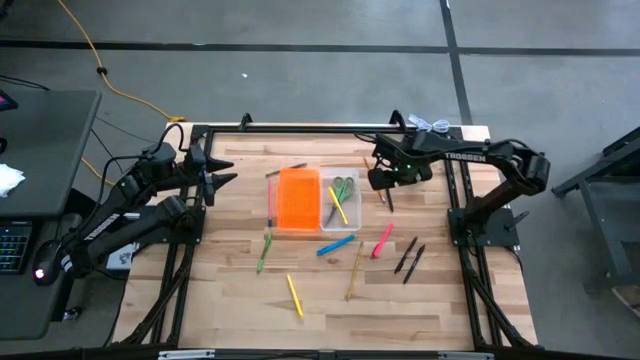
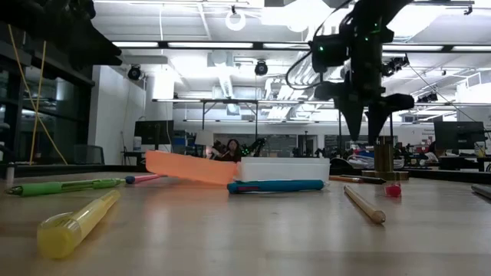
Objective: Pick & place school supplies into a supply box
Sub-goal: Put the black pen into the supply box
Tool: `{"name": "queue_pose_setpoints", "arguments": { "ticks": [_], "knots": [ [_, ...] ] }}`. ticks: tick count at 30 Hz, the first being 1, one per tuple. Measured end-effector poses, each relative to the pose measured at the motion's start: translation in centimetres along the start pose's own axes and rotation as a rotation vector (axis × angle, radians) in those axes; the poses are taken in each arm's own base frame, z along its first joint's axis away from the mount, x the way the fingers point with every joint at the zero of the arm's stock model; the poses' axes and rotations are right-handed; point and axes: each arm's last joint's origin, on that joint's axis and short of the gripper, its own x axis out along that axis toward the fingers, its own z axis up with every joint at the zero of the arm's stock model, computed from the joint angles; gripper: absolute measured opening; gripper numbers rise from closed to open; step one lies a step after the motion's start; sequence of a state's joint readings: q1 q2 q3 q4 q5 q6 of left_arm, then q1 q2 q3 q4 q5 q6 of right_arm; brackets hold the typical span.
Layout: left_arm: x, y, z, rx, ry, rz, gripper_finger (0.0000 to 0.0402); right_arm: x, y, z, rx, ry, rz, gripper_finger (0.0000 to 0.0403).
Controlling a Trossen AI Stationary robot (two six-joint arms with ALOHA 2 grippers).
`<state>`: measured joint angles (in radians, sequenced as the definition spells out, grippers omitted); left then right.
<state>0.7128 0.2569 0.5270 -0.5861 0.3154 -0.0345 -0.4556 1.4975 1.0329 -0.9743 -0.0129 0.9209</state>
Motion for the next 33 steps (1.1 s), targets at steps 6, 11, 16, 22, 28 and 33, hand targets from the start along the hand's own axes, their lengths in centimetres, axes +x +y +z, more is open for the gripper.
{"name": "queue_pose_setpoints", "arguments": {
  "ticks": [6,11,16,22,28,33],
  "knots": [
    [0.0,0.1,-0.1,-0.005,0.006,0.040,0.0209,1.3,0.2,0.3,-0.022,-0.069,0.064,0.0149],
    [0.0,0.1,-0.1,-0.005,0.006,0.040,0.0209,2.2,0.7,1.0,-0.081,-0.111,0.082,0.0149],
    [0.0,0.1,-0.1,-0.004,0.006,0.040,0.0209,3.9,0.9,1.7,-0.117,-0.080,0.064,0.0149],
    [0.0,0.1,-0.1,-0.004,0.006,0.040,0.0209,5.1,0.6,2.0,-0.147,-0.033,0.018,0.0149],
    [0.0,0.1,-0.1,-0.004,0.007,0.042,0.0209,5.1,0.1,2.6,-0.150,-0.081,-0.040,0.0149],
    [0.0,0.2,-0.1,-0.007,0.007,0.054,0.0209,5.1,-0.1,2.8,-0.153,-0.089,-0.043,0.0149]
  ]
}}
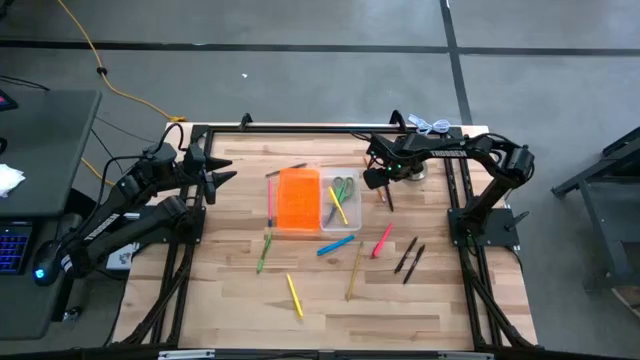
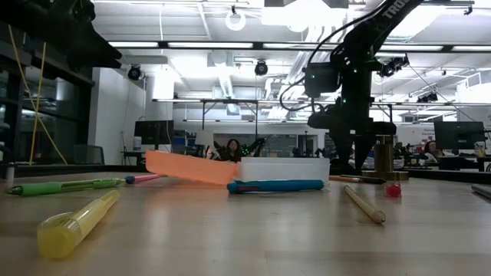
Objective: Pick & place school supplies into a supply box
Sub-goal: Put the black pen into the supply box
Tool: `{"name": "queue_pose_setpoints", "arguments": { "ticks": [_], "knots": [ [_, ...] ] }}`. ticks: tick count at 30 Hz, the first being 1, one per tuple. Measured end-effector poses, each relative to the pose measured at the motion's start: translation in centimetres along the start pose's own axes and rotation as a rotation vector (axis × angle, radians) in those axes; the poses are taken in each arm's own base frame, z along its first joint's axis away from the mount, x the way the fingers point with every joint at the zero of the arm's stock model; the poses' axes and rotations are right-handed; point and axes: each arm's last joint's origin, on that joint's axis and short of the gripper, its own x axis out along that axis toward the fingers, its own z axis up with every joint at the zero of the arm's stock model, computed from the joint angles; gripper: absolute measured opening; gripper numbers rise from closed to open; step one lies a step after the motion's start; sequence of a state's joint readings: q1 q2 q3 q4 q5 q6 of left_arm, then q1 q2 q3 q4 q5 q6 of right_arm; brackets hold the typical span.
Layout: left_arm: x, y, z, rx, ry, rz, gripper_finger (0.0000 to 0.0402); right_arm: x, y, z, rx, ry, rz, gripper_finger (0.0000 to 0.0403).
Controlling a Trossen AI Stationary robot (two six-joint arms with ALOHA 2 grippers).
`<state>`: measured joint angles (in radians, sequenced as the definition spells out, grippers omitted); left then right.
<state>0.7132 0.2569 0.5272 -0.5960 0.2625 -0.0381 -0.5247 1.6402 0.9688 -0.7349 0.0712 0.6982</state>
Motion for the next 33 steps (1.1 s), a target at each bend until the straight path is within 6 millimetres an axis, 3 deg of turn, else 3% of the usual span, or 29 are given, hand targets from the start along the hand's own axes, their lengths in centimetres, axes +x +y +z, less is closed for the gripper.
{"name": "queue_pose_setpoints", "arguments": {
  "ticks": [15,24,33],
  "knots": [
    [0.0,0.0,0.0,-0.005,0.004,0.014,0.0209,4.3,0.5,-0.3,-0.021,0.116,-0.099,0.0149],
    [0.0,0.0,0.0,-0.005,0.003,0.014,0.0209,4.6,0.7,-0.6,0.035,0.100,-0.139,0.0145],
    [0.0,0.0,0.0,-0.005,0.003,0.013,0.0209,4.6,0.9,-0.8,0.108,0.085,-0.161,0.0085]
  ]
}}
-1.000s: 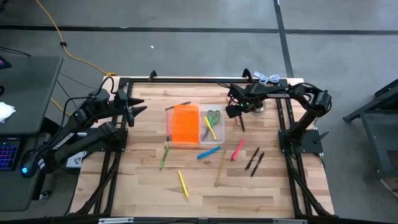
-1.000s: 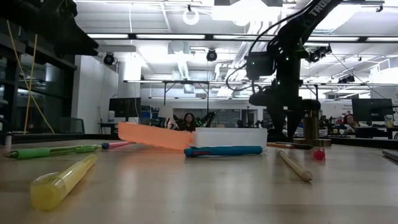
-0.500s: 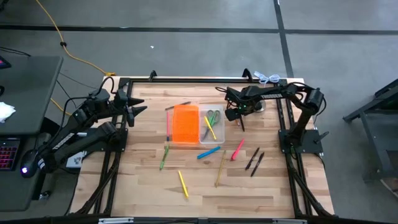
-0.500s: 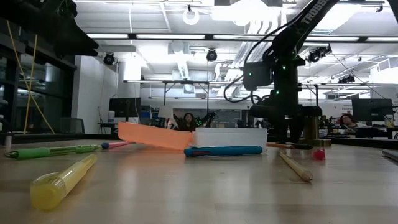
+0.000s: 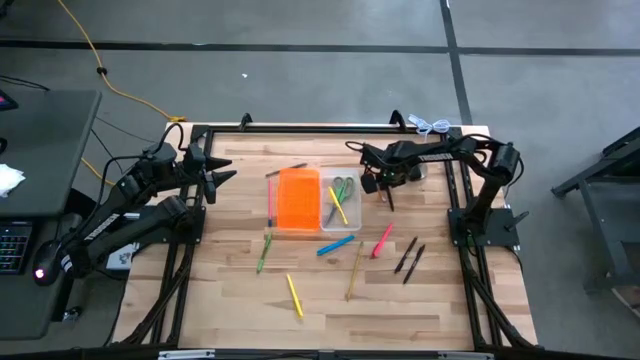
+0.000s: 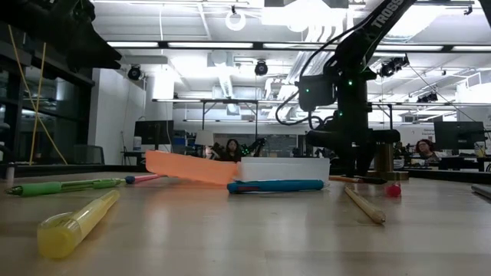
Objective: Pick & place school supplies into a supply box
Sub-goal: Put the black pen into the supply box
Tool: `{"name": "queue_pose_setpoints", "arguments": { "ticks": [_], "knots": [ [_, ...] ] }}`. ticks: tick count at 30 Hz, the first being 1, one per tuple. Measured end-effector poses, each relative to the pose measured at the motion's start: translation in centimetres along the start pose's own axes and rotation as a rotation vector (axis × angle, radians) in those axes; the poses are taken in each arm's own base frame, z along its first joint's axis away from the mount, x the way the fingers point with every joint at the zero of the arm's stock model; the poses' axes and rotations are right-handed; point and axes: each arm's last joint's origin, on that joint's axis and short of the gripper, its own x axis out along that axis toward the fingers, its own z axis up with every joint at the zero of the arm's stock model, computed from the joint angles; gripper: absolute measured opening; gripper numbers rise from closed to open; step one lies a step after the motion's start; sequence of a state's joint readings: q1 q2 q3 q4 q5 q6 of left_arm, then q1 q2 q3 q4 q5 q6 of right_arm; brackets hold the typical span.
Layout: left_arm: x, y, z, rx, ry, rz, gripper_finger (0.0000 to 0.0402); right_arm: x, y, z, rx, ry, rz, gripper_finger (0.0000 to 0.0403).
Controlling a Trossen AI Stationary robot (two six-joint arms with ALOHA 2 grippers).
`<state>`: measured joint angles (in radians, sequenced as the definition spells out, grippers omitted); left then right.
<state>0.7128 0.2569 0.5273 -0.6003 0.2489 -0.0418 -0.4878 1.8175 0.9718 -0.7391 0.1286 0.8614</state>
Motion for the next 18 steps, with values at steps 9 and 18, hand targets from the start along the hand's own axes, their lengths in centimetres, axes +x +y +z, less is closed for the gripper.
{"name": "queue_pose_setpoints", "arguments": {
  "ticks": [9,18],
  "knots": [
    [0.00,0.00,0.00,0.000,0.000,0.000,0.0209,0.04,-0.08,0.01,0.077,-0.011,-0.014,0.0009],
    [0.01,0.00,-0.01,0.000,0.000,0.000,0.0209,-0.07,-0.02,0.05,0.102,-0.001,-0.006,0.0013]
  ]
}}
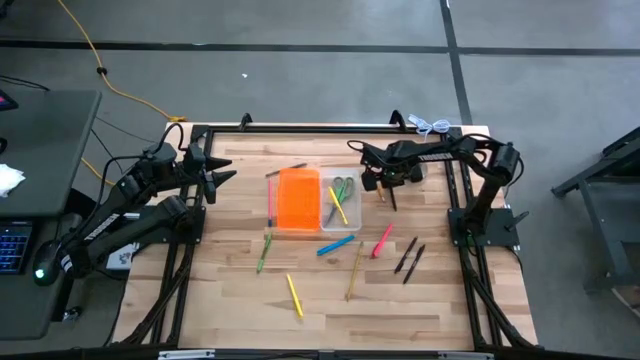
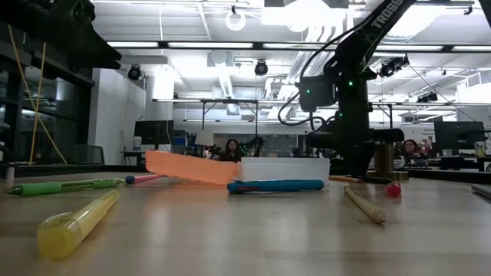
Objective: Pick & place school supplies into a supply box
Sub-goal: Put the black pen into the supply box
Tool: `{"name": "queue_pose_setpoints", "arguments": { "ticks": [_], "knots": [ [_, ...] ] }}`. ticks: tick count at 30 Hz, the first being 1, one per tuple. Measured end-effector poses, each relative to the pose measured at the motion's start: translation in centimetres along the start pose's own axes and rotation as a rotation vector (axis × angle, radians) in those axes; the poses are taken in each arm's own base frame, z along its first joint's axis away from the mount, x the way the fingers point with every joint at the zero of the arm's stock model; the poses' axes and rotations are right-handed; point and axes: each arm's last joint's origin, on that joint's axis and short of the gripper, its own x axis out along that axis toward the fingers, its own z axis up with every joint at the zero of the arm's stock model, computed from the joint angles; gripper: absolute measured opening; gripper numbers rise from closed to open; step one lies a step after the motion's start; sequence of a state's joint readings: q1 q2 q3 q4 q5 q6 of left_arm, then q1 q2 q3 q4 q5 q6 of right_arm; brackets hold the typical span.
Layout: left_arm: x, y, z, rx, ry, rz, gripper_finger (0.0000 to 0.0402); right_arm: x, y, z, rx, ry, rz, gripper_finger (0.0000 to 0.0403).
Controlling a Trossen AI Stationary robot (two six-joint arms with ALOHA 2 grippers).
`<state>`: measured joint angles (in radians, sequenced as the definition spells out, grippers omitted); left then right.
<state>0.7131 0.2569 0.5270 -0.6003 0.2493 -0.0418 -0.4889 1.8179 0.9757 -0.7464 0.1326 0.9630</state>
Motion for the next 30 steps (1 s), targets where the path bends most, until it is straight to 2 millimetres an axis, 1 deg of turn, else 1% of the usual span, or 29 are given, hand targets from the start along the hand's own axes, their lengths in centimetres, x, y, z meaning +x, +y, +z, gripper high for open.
{"name": "queue_pose_setpoints", "arguments": {
  "ticks": [3,9,13,20,26,30],
  "knots": [
    [0.0,0.0,0.0,0.000,0.000,0.000,0.0209,-0.6,0.3,0.3,-0.007,0.010,0.000,0.0005],
    [0.0,0.0,0.0,0.000,0.000,-0.004,0.0209,-2.5,1.0,1.2,-0.030,0.003,-0.034,0.0008],
    [0.0,0.0,0.0,0.000,0.001,-0.004,0.0209,-3.9,1.6,1.9,-0.052,-0.019,-0.008,0.0003],
    [0.0,0.0,0.0,0.001,0.001,-0.004,0.0209,-6.3,2.0,2.6,-0.070,-0.024,-0.029,0.0004],
    [0.0,0.0,0.0,0.003,0.001,-0.004,0.0209,-9.5,2.9,3.0,-0.093,-0.043,-0.009,0.0007],
    [0.0,0.0,0.0,0.002,0.002,-0.004,0.0209,-12.1,4.2,2.9,-0.128,-0.083,0.063,0.0003]
  ]
}}
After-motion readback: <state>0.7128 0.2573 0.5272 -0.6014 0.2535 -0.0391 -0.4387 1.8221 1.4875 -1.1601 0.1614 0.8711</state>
